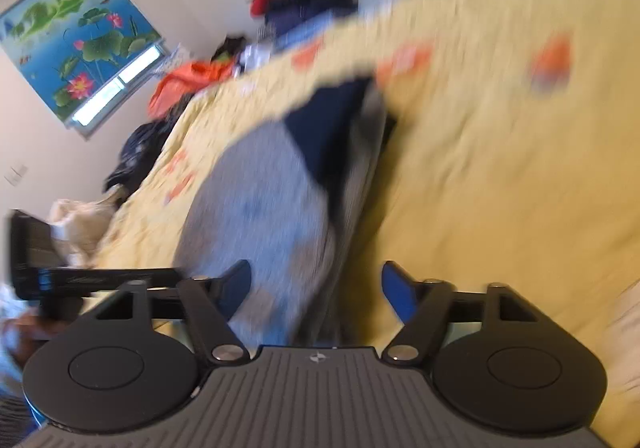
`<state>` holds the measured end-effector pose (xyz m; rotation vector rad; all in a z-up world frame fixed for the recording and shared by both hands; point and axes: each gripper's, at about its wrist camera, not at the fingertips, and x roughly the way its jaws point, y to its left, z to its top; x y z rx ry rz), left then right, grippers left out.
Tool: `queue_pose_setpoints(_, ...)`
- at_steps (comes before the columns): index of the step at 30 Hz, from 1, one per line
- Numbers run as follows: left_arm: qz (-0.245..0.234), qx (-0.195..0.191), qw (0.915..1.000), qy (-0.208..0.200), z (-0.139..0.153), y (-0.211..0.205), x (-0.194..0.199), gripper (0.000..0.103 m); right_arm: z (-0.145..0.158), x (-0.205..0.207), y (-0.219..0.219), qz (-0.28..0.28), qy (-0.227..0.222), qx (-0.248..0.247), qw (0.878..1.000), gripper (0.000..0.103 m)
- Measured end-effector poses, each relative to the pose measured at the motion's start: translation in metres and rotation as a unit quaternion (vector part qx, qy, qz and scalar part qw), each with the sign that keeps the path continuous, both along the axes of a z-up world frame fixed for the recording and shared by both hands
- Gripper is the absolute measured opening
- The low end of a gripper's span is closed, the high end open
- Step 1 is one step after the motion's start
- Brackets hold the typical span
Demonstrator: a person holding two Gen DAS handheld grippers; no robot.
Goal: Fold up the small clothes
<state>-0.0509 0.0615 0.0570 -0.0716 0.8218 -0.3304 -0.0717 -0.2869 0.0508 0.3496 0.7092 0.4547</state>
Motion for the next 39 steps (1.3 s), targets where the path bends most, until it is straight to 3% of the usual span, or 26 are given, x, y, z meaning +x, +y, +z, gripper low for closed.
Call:
queue_pose_setpoints(3,0.004,0.034,0.9981,-0.052,0.017,-0.025,0.001,0.103,0.022,0.016,0.018,0.019,-0.055,-0.063,0.996,0.072)
queue_pose_setpoints(7,0.033,0.041,0.9970,-0.057,0.012,-0.057,0.027,0.103,0.028,0.051,0.058,0.030,-0.117,-0.163,0.979,0.072)
queue_pose_setpoints(10,0.055,0.044,0.9955,-0.064,0.002,-0.069,0.050,0.103,0.025,0.080,0.072,0.027,-0.121,-0.177,0.976,0.070)
queue_pose_setpoints(15,0.065,0.063,0.9951,-0.039,-0.024,-0.081,0.092,0.103,0.006,0.121,0.089,0.031,-0.092,-0.212,0.972,0.069)
queue_pose_setpoints(17,0.062,0.037,0.9972,-0.020,-0.041,-0.074,0.104,0.103,-0.008,0.133,0.092,0.032,-0.075,-0.231,0.970,0.068)
queue_pose_setpoints(19,0.061,0.002,0.9980,-0.012,-0.049,-0.063,0.108,0.103,-0.017,0.135,0.089,0.031,-0.081,-0.240,0.967,0.073)
queue_pose_setpoints(21,0.052,0.005,0.9986,-0.014,-0.049,-0.061,0.107,0.103,-0.020,0.138,0.083,0.026,-0.074,-0.230,0.970,0.076)
queue_pose_setpoints(23,0.045,0.004,0.9989,-0.015,-0.049,-0.060,0.106,0.103,-0.023,0.138,0.081,0.022,-0.082,-0.248,0.965,0.087)
queue_pose_setpoints(26,0.041,0.005,0.9990,-0.014,-0.047,-0.059,0.106,0.103,-0.020,0.140,0.072,0.013,-0.060,-0.216,0.974,0.087)
queue_pose_setpoints(31,0.032,0.007,0.9994,-0.012,-0.043,-0.058,0.107,0.103,0.001,0.108,0.083,-0.007,-0.080,-0.240,0.967,0.066)
queue_pose_setpoints(35,0.030,0.004,0.9995,-0.004,-0.043,-0.056,0.107,0.103,0.004,0.083,0.095,0.004,-0.076,-0.240,0.968,0.066)
queue_pose_setpoints(37,0.028,0.011,0.9995,-0.009,-0.043,-0.058,0.104,0.103,-0.006,0.074,0.103,0.012,-0.063,-0.267,0.962,0.065)
queue_pose_setpoints(39,0.027,0.012,0.9995,-0.012,-0.044,-0.058,0.102,0.103,-0.019,0.065,0.099,0.006,-0.047,-0.259,0.965,0.064)
